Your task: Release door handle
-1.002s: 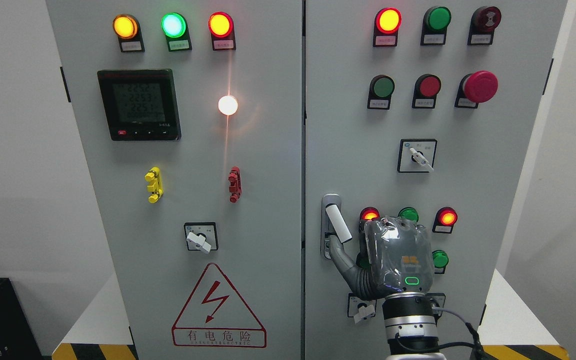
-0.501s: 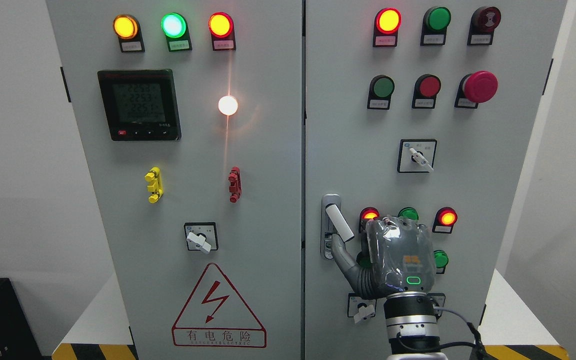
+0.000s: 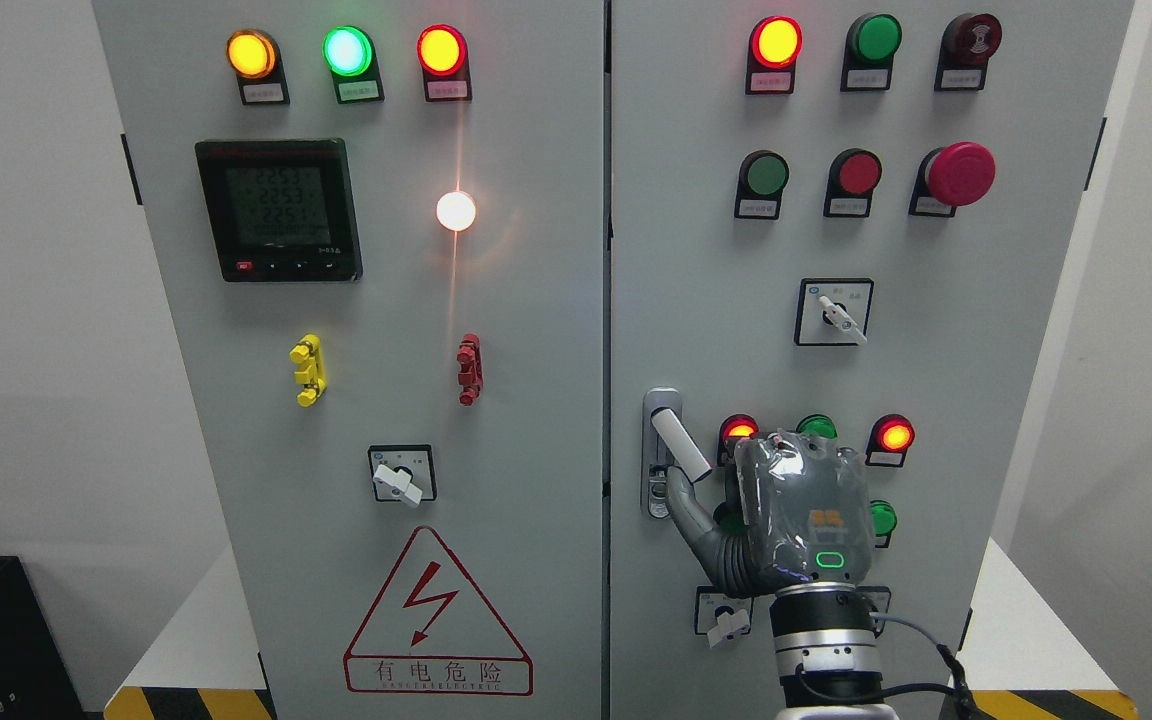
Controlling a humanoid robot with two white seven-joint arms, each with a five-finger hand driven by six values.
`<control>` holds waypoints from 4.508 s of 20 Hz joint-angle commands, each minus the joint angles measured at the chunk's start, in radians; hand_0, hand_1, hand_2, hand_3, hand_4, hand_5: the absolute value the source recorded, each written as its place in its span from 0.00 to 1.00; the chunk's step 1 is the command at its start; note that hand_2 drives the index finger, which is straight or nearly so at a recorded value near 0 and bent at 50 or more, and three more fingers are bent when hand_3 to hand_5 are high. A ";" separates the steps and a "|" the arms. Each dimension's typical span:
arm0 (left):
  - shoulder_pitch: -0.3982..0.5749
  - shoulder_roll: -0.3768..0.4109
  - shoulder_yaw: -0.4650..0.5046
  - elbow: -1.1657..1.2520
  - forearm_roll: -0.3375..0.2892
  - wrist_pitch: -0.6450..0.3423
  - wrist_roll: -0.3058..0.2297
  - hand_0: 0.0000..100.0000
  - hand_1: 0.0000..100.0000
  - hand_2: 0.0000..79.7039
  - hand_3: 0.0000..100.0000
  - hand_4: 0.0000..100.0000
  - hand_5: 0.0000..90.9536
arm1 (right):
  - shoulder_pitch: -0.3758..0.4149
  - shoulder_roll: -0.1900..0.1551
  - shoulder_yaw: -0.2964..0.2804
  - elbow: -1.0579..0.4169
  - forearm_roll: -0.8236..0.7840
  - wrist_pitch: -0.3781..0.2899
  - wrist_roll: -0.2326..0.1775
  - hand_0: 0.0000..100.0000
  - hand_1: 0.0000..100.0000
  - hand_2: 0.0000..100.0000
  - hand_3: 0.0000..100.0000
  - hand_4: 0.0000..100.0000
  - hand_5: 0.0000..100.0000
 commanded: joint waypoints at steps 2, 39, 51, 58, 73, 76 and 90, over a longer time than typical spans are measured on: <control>0.018 0.000 0.000 0.001 0.000 0.000 -0.001 0.12 0.56 0.00 0.00 0.00 0.00 | 0.000 0.000 -0.007 -0.006 0.000 0.000 0.005 0.49 0.34 0.93 1.00 1.00 0.99; 0.018 0.000 0.000 -0.001 0.000 0.000 -0.001 0.12 0.56 0.00 0.00 0.00 0.00 | -0.004 0.002 -0.033 -0.011 0.000 0.000 -0.004 0.52 0.33 0.93 1.00 1.00 0.99; 0.018 0.000 0.000 -0.001 0.000 0.000 -0.001 0.12 0.56 0.00 0.00 0.00 0.00 | -0.006 0.002 -0.034 -0.017 0.000 -0.002 -0.004 0.52 0.33 0.93 1.00 1.00 0.99; 0.018 0.000 0.000 0.001 0.000 0.000 -0.001 0.12 0.56 0.00 0.00 0.00 0.00 | -0.007 0.002 -0.034 -0.019 -0.001 0.000 -0.004 0.52 0.33 0.93 1.00 1.00 0.99; 0.018 0.000 0.000 -0.001 0.000 0.000 -0.001 0.12 0.56 0.00 0.00 0.00 0.00 | -0.010 0.002 -0.034 -0.025 -0.001 -0.002 -0.004 0.53 0.31 0.92 1.00 1.00 0.99; 0.018 0.000 0.000 -0.001 0.000 0.000 -0.001 0.12 0.56 0.00 0.00 0.00 0.00 | -0.010 0.002 -0.036 -0.025 -0.001 -0.002 -0.006 0.53 0.31 0.92 1.00 1.00 0.99; 0.018 0.000 0.000 -0.001 0.000 0.000 -0.001 0.12 0.56 0.00 0.00 0.00 0.00 | 0.015 0.002 -0.033 -0.040 -0.004 -0.005 -0.007 0.53 0.30 0.89 1.00 0.99 0.99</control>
